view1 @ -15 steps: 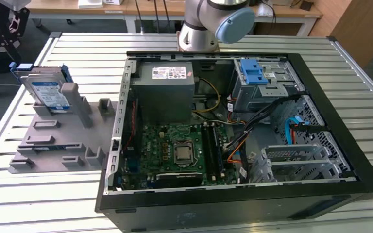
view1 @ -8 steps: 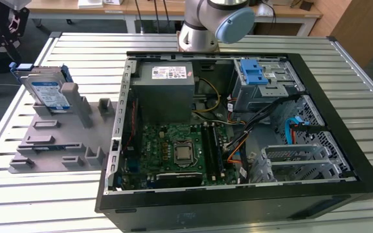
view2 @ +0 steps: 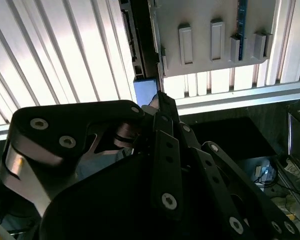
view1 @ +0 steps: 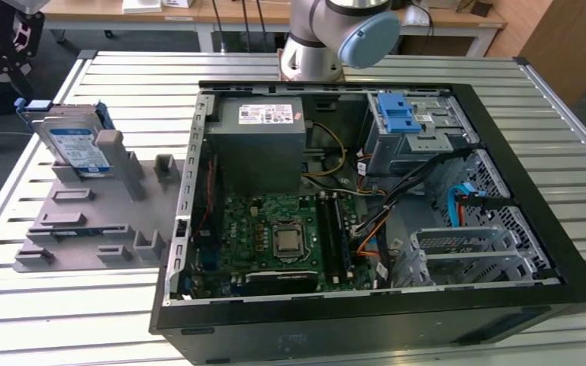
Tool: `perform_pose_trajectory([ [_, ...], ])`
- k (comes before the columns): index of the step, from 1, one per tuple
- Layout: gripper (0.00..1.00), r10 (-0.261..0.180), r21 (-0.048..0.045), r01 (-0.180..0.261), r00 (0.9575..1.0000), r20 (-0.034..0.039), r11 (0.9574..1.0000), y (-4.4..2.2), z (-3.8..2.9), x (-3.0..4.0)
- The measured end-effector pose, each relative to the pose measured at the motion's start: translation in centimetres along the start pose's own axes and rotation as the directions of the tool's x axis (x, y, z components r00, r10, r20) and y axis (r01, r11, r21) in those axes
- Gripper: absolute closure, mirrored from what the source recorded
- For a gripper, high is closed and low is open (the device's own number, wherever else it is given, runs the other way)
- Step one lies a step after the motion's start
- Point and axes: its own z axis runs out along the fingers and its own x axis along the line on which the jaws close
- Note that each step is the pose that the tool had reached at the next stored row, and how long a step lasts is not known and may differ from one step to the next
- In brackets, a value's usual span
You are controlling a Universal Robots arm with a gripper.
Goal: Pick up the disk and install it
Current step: 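Pick up the disk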
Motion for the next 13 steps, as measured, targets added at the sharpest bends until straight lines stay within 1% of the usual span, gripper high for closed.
perform_pose_trajectory([
  [13, 0.89, -0.061, -0.0001, 0.061, 0.9981, -0.0026, 0.9981, 0.0, 0.0, 0.0],
])
